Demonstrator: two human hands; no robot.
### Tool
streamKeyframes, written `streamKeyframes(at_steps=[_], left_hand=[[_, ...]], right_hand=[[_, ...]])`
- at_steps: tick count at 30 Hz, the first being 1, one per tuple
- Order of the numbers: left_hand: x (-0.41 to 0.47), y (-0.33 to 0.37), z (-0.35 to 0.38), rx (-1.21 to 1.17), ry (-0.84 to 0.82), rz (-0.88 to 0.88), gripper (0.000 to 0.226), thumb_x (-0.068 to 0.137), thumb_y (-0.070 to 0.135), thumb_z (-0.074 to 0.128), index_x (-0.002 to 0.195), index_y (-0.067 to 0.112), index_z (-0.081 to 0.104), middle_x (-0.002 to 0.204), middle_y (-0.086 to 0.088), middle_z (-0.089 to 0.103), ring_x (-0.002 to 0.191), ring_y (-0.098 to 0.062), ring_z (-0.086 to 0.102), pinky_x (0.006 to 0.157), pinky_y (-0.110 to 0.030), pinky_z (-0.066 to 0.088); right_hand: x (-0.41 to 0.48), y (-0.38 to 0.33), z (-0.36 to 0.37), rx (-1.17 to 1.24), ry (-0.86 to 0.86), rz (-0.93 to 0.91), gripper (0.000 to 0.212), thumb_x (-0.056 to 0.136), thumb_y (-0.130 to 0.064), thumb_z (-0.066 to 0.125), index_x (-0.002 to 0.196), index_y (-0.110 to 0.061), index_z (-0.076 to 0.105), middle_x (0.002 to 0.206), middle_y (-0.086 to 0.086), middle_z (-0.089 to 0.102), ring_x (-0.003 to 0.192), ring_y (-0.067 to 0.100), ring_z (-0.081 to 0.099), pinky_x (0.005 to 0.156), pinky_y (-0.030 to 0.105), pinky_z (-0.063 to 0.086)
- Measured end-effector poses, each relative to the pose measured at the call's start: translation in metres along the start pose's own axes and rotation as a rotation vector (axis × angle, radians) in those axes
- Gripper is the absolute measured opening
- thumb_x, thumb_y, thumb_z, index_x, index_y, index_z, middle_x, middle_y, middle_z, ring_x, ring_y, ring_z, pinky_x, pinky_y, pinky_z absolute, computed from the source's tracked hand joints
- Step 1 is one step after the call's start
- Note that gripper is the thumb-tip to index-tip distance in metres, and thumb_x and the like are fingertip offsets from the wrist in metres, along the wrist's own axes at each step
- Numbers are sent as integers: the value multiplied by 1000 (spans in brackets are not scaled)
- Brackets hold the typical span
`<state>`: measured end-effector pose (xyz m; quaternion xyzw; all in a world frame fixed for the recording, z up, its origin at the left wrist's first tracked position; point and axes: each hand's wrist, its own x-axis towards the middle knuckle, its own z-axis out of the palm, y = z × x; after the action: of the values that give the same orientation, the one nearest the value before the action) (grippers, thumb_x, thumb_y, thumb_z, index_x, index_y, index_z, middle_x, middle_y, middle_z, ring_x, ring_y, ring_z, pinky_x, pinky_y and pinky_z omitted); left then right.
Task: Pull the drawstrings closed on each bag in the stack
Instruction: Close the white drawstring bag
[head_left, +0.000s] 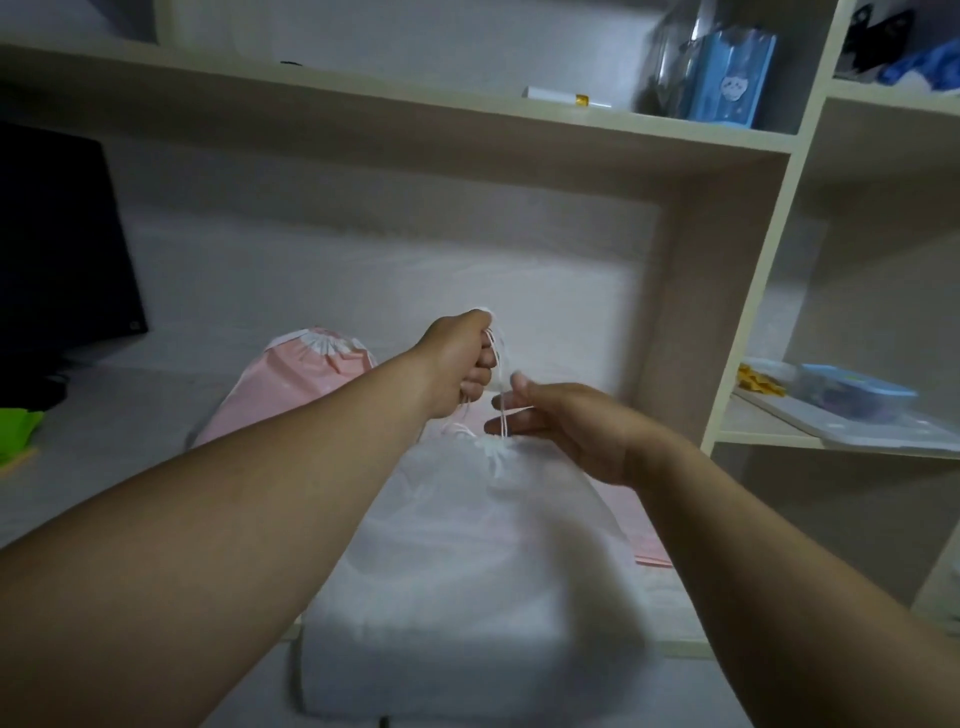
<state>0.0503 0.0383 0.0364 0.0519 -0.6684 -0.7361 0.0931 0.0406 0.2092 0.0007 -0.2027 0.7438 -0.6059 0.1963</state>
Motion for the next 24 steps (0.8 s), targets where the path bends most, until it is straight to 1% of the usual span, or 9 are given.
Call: streamKeyframes(at_steps=[2,3,7,12,14,16,18,21,24], left_hand=[[4,-4,-2,-59,11,-50,25,92,21,42,68,22,36,57,1,36,42,-12,17,38,-16,15],[5,-6,-1,-79,15,-68,26,94,21,41,68,22,36,57,1,35,40,-12,17,38,-16,14],[8,-9,9,-112,19,-66,29,98,21,41,69,19,36,55,0,36,38,-11,18,36,-15,13],[7,-11,17,-88,22,-38,29,100,21,42,71,19,35,59,0,32,37,-10,18,35,-17,12],[8,-14,15,-124,-1,-66,37,104,40,49,76,19,38,61,0,33,39,-10,19,35,-19,14],[8,-12,8,-153,-17,-117,51,91,70,57,84,21,46,63,2,33,43,-9,20,36,-19,17],[12,-9,-4,-193,9,-164,55,80,79,63,87,26,50,62,3,28,46,-9,17,39,-18,16],[23,-9,-27,-243,97,-227,42,84,54,74,81,24,45,61,4,22,43,-10,15,36,-16,16],[33,-15,-52,-219,164,-325,33,83,25,69,75,21,37,61,3,23,38,-11,17,34,-15,17]], right_hand=[[-2,14,9,19,-5,-90,27,102,-17,62,113,3,75,114,22,76,105,32,73,101,44,55],[-2,17,10,2,11,-120,22,100,-13,63,108,2,78,109,18,78,101,29,74,96,42,57],[-1,10,21,-145,109,-175,31,99,-26,69,99,4,76,89,11,75,80,18,68,73,28,53],[-3,6,28,-59,215,-146,22,94,-14,73,92,8,77,87,16,77,77,22,68,76,32,55],[-2,7,28,43,199,-104,17,94,-12,72,85,2,76,91,19,79,78,23,71,79,34,56],[-1,8,25,208,177,-42,11,97,-8,65,89,-3,71,90,17,79,79,22,72,77,34,56],[0,10,21,312,172,32,10,99,-7,60,94,-4,68,84,11,76,72,20,70,72,32,55],[1,15,12,170,292,113,18,91,-11,66,73,-8,69,67,5,67,56,19,61,61,26,51],[-3,14,5,-295,474,191,9,62,-19,72,54,-16,68,59,4,57,55,25,50,53,23,40]])
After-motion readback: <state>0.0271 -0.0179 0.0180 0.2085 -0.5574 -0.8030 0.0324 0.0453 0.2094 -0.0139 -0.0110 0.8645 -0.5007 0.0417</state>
